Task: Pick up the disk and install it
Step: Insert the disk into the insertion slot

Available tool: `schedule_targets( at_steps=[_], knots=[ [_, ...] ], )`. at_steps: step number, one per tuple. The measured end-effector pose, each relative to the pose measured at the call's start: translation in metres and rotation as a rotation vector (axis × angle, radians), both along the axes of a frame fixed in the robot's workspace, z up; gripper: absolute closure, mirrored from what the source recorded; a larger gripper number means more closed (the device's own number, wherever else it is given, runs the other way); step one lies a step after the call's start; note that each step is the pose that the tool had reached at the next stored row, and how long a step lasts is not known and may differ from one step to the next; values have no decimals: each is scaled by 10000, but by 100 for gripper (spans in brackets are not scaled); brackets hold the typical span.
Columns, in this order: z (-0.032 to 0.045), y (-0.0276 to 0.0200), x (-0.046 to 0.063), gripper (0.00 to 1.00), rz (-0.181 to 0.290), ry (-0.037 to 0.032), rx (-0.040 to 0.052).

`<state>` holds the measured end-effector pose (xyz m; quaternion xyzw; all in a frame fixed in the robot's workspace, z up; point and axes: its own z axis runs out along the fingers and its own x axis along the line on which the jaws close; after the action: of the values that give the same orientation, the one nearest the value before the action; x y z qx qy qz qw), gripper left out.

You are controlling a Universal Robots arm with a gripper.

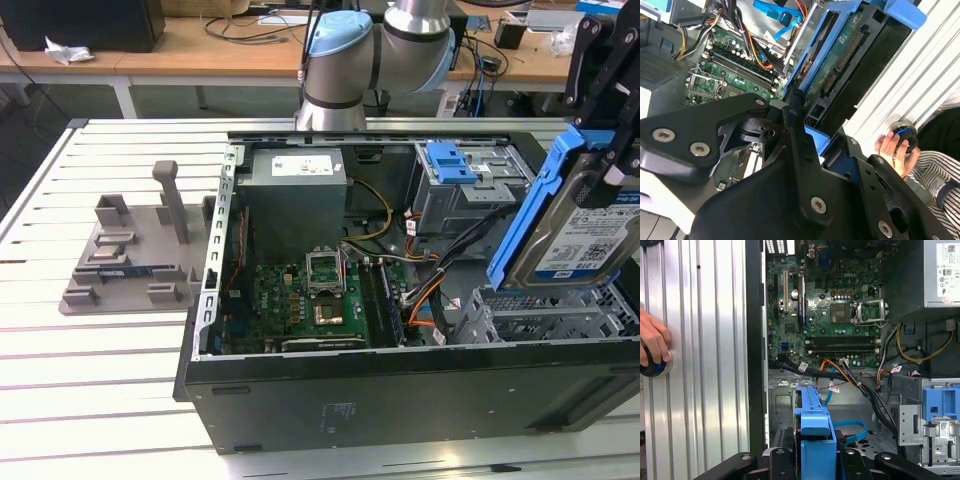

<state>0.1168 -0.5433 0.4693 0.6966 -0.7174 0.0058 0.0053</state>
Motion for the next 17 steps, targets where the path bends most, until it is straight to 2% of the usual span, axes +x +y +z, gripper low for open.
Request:
schedule_targets(
  at_steps=[3,6,9,17],
  knots=[
    [-27,5,28,63,1,0,0],
    [-127,7,37,63,0,2,-1],
    [-181,11,38,63,1,2,0],
    [-278,41,40,63,0,2,-2]
  ],
)
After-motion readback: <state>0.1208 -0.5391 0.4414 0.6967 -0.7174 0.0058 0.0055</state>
